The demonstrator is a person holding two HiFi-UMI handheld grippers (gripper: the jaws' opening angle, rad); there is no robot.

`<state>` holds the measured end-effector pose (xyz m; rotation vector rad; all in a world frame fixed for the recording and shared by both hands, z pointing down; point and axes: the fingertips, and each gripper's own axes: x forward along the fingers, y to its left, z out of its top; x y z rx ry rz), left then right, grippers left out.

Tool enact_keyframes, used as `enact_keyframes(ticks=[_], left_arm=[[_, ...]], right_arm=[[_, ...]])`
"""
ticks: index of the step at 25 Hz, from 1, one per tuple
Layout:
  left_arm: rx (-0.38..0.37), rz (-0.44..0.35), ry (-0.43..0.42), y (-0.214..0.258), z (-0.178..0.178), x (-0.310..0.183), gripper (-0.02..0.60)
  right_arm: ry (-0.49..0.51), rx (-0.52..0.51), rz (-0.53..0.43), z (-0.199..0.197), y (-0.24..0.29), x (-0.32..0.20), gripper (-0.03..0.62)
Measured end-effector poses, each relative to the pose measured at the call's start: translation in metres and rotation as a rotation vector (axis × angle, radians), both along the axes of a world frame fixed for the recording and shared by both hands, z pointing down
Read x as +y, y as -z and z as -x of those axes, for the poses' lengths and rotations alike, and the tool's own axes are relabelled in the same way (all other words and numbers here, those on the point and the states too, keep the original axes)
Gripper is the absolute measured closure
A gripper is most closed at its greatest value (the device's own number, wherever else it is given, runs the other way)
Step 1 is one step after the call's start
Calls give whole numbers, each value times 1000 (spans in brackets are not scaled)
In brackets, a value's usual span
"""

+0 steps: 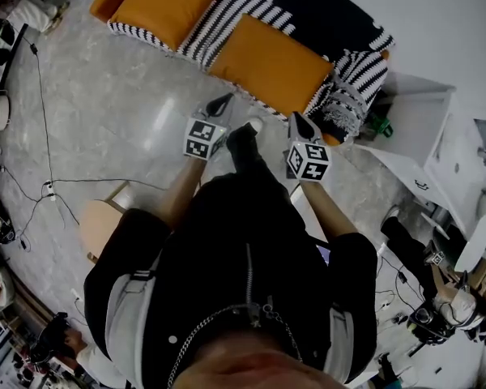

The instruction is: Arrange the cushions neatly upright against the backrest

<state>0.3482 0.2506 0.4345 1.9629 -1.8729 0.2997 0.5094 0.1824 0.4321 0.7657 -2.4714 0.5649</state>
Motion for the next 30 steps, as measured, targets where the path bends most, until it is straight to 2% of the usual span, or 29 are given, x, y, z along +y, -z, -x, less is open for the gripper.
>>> enact_keyframes(ticks=[10, 20, 26, 30], left_arm=[[10, 61, -48, -15, 49, -51, 578], [6, 114, -95, -22, 79, -99, 578], [-20, 130, -97, -17, 96, -119, 578], [-51, 139, -107, -10, 107, -135, 578]], right_arm=[[-55, -1, 54, 47, -9, -51, 591], [-92, -3, 102, 81, -21, -94, 591], [-45, 7, 132, 106, -37, -109, 591], [-16, 0, 109, 121, -33, -122, 591]])
